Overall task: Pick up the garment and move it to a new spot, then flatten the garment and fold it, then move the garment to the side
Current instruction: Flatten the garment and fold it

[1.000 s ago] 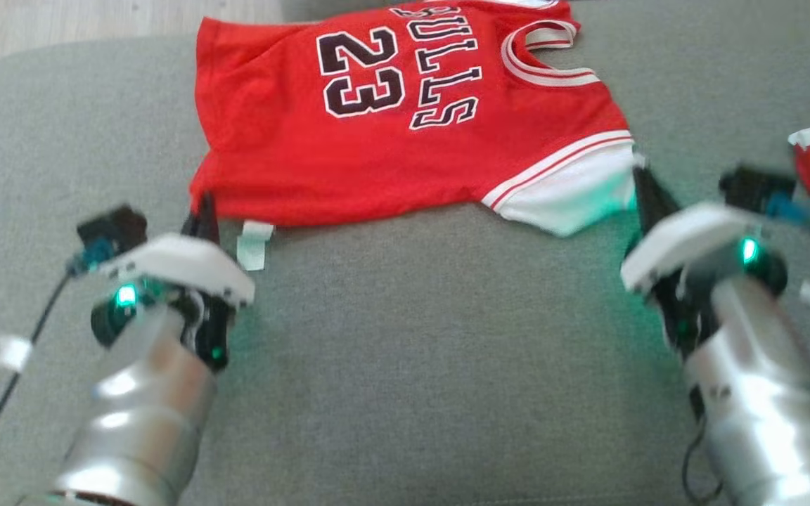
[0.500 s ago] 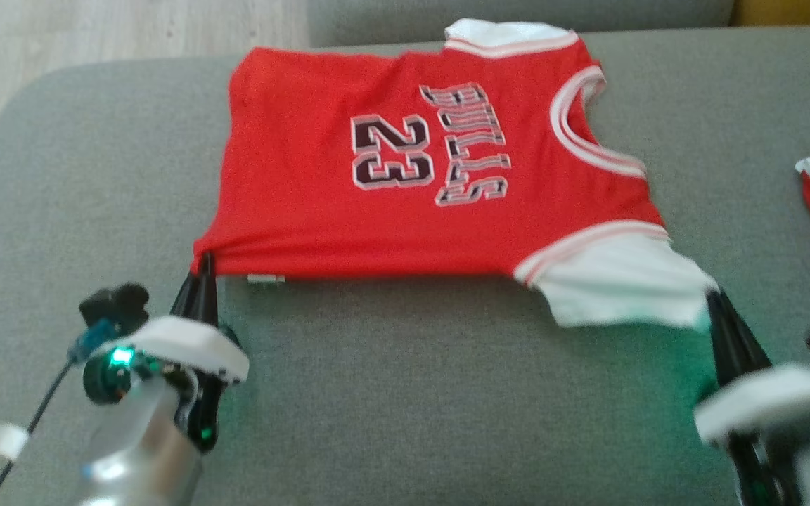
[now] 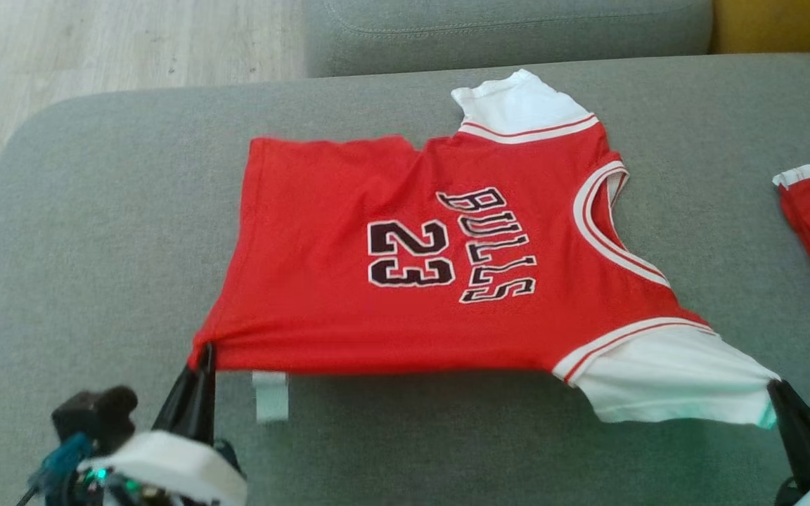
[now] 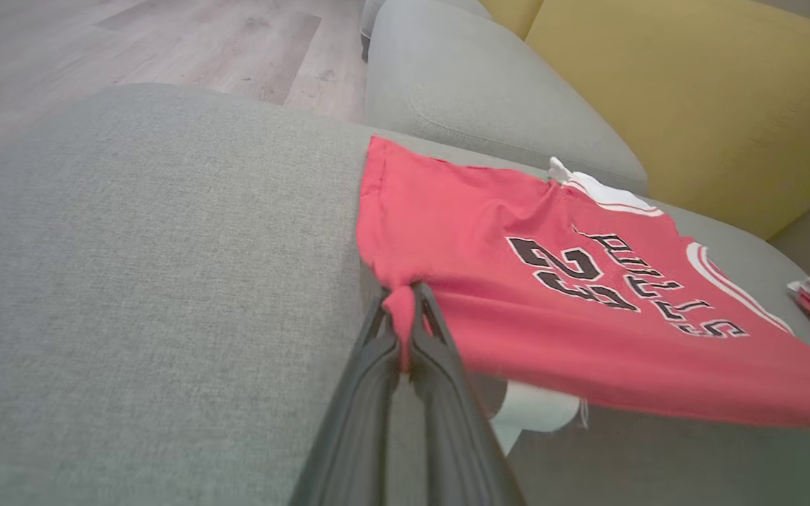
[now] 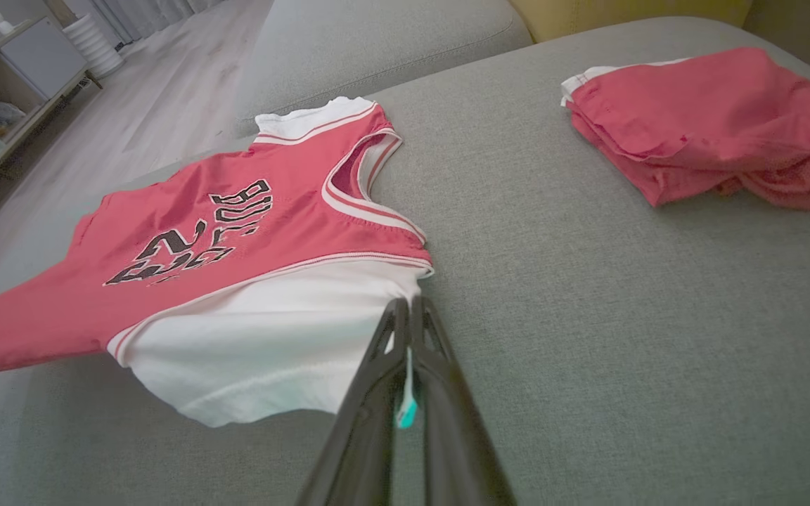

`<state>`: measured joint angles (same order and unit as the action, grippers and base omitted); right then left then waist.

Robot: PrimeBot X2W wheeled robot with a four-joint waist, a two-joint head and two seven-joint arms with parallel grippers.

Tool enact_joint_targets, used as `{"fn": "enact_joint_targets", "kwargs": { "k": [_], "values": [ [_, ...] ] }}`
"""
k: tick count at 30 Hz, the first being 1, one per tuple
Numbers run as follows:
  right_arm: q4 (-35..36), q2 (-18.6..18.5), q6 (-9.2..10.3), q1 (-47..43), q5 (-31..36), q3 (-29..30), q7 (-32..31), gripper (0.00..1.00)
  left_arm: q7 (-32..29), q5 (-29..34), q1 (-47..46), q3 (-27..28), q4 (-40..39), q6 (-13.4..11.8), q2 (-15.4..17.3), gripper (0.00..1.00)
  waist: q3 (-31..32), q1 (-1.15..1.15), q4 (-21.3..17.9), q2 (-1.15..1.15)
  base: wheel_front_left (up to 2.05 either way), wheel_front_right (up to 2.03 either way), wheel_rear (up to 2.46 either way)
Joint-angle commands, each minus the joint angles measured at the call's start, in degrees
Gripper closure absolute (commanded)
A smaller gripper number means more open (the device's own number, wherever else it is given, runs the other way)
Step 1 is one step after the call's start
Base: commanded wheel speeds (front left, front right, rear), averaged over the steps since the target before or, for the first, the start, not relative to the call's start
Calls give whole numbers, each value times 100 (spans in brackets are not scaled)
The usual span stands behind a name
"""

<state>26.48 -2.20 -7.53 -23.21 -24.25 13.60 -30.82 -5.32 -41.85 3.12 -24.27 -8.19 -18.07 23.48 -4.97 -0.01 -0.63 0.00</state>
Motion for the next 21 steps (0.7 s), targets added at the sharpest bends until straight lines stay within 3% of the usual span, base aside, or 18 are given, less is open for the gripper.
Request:
{"fn": "enact_joint_targets", "kwargs": {
  "k": [1,4,7,21],
  "values": [
    [260,-69,4,112,-39,-16,-52,100,-90,71,-140,265,-428,-134,225,100,-5,1,-9,0,0,0,0],
    [243,-69,4,146,-45,68,-231,100,-441,78,113,246,-1136,-382,402,100,-34,1,-3,0,0,0,0],
    [131,-69,4,301,29,18,-454,100,-730,-27,84,188,-1318,-392,460,100,-138,1,20,0,0,0,0],
    [-1281,-168,4,2746,537,-396,-1594,100,-2141,-1507,-1611,180,573,751,246,100,-745,1,185,0,0,0,0]
  ]
}}
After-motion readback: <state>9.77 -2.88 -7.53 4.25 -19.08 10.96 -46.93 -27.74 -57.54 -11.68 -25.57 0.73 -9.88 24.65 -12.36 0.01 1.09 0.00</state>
